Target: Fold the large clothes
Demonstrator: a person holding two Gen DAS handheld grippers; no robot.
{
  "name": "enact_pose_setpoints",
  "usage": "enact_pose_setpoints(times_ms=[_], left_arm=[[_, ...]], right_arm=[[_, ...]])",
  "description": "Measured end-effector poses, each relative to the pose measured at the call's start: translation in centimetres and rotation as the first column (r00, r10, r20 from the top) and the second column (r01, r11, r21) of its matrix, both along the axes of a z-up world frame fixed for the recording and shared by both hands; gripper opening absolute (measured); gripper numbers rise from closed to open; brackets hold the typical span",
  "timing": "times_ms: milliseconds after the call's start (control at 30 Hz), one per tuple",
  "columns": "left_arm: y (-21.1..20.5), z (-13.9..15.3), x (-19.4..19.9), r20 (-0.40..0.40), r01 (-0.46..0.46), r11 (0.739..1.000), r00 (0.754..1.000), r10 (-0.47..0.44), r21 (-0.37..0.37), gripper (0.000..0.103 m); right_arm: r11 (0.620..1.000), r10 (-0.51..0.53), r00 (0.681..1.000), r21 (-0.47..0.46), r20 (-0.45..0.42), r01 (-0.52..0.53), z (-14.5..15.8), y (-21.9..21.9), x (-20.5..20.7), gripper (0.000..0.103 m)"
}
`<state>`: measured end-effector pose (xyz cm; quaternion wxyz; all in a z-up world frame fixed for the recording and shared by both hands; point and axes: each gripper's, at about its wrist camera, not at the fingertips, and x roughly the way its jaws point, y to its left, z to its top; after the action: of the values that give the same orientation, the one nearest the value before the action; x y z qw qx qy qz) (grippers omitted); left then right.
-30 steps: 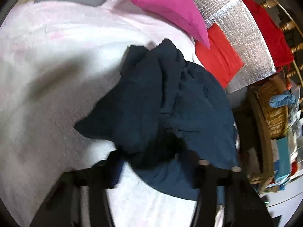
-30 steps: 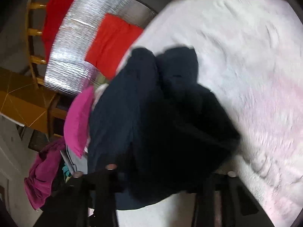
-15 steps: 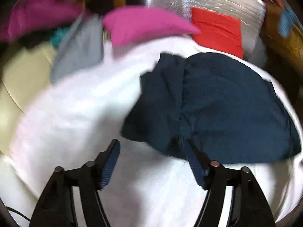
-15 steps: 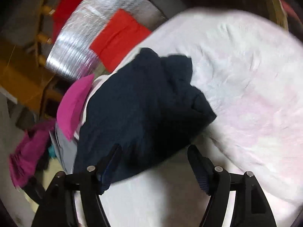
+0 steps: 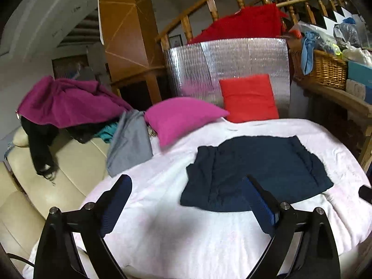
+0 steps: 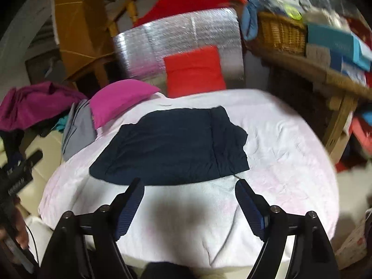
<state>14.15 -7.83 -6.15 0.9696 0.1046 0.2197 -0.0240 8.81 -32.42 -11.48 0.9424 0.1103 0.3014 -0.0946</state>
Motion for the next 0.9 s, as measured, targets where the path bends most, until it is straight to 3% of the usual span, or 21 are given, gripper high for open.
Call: enact_pose_setpoints(times_ms=[167,333,433,667,900], left_arm=[[0.4,2.8,-3.6,0.049,0.025,1.000,0.999,-0.024,-0.017,0.096],[0.4,5.4,-7.1,0.113,0.030,0.999,0.993,-0.028,-0.017,0.096],[0.8,6.6,-8.8,0.128,0.037,0.998,0.991,-0.031,-0.041,0.097],[1.1,8.3,-12.1,0.165,0.054,0.996,0.985,-0.043,-0.064,0.102],[0.9,8.5,-14.2,0.170,0.074,0.996,0.983,-0.066,-0.041,0.103]], right_arm=[[0.999,-0.013,0.999,-0.052,0.040,0.015,2.3,2.3,-3.2,0.085],[0.996,-0.054,0.991,-0.057,0.122,0.061,4.9,3.6,-7.1,0.097],[0.992,-0.075,0.987,-0.091,0.146,0.088,6.4,4.3,-9.1,0.098],[0.987,-0.085,0.983,-0.125,0.160,0.105,8.7,6.0,-11.9,0.102],[0.987,-0.097,0.987,-0.117,0.126,0.112,8.6,6.2,-12.6,0.102]])
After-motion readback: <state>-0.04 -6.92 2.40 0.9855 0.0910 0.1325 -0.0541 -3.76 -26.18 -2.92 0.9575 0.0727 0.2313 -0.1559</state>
